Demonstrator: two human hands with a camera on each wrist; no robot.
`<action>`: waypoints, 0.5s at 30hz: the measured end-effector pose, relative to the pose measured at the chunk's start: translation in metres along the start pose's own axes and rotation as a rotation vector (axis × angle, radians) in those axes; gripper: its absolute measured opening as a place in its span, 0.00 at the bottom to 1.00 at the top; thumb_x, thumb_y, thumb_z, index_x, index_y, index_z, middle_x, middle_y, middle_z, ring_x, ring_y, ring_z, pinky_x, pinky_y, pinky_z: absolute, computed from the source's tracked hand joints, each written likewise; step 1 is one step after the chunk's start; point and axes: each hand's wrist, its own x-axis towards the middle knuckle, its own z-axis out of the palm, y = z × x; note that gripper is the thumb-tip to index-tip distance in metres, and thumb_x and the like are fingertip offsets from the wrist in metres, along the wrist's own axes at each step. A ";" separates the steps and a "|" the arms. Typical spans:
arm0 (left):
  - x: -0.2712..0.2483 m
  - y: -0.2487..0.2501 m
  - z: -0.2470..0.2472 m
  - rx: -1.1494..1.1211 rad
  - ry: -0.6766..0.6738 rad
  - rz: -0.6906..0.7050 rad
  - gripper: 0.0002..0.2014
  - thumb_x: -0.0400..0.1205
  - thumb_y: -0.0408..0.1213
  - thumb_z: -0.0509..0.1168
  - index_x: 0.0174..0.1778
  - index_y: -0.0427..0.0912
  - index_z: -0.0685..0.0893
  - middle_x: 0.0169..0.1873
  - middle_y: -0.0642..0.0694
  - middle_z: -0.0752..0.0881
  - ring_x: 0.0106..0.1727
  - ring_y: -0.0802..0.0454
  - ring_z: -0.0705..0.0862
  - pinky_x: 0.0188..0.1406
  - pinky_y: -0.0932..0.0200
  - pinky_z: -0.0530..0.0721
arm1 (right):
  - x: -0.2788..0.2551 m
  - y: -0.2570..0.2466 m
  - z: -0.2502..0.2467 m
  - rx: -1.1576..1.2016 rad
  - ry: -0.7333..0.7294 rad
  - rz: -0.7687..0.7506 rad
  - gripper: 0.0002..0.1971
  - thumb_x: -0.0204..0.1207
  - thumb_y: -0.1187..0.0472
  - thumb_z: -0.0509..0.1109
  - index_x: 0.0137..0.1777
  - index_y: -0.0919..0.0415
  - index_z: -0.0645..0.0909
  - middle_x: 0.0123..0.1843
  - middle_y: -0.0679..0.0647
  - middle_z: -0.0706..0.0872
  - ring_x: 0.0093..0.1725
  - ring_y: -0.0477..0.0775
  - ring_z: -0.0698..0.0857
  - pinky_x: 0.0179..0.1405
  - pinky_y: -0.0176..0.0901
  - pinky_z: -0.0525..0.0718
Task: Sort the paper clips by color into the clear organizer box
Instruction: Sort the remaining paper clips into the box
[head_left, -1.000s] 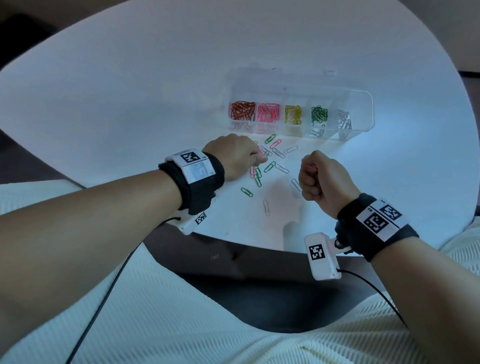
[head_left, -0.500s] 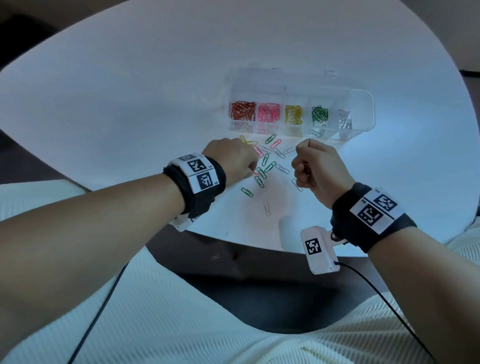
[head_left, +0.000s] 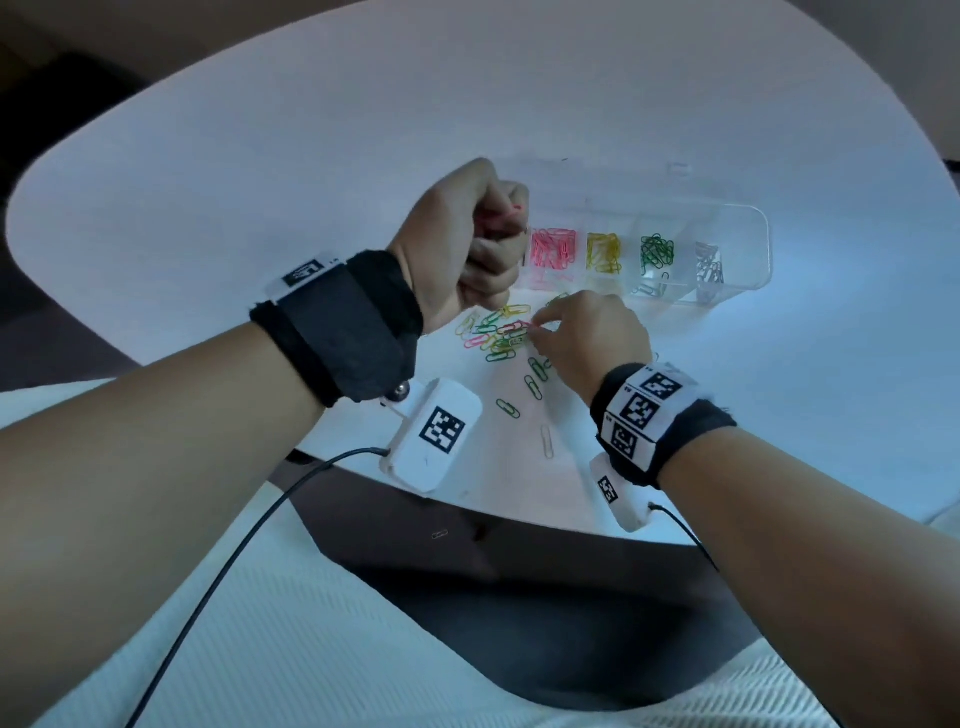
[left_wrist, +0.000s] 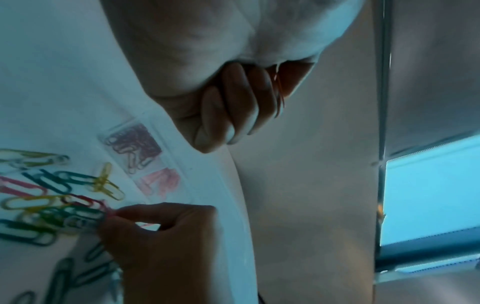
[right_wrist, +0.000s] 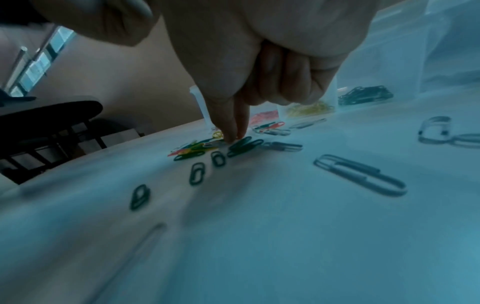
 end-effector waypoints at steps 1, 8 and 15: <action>-0.001 0.004 0.000 -0.043 -0.031 0.009 0.09 0.75 0.34 0.43 0.28 0.45 0.54 0.18 0.48 0.52 0.24 0.56 0.46 0.27 0.56 0.45 | 0.000 -0.001 -0.001 -0.042 0.011 0.003 0.10 0.77 0.48 0.69 0.54 0.47 0.90 0.48 0.54 0.90 0.43 0.59 0.85 0.40 0.41 0.78; 0.000 0.016 0.005 -0.112 -0.010 -0.001 0.22 0.85 0.46 0.54 0.29 0.48 0.52 0.18 0.52 0.52 0.21 0.52 0.47 0.23 0.57 0.49 | 0.000 0.001 -0.003 0.126 0.009 0.083 0.07 0.78 0.52 0.64 0.47 0.53 0.81 0.38 0.51 0.82 0.37 0.56 0.78 0.35 0.43 0.71; 0.007 0.013 0.014 -0.180 0.042 -0.037 0.19 0.86 0.44 0.58 0.30 0.48 0.62 0.19 0.52 0.57 0.19 0.55 0.51 0.18 0.64 0.54 | -0.019 0.012 -0.025 1.249 -0.299 0.339 0.15 0.75 0.62 0.56 0.32 0.54 0.52 0.27 0.51 0.54 0.27 0.52 0.49 0.22 0.40 0.49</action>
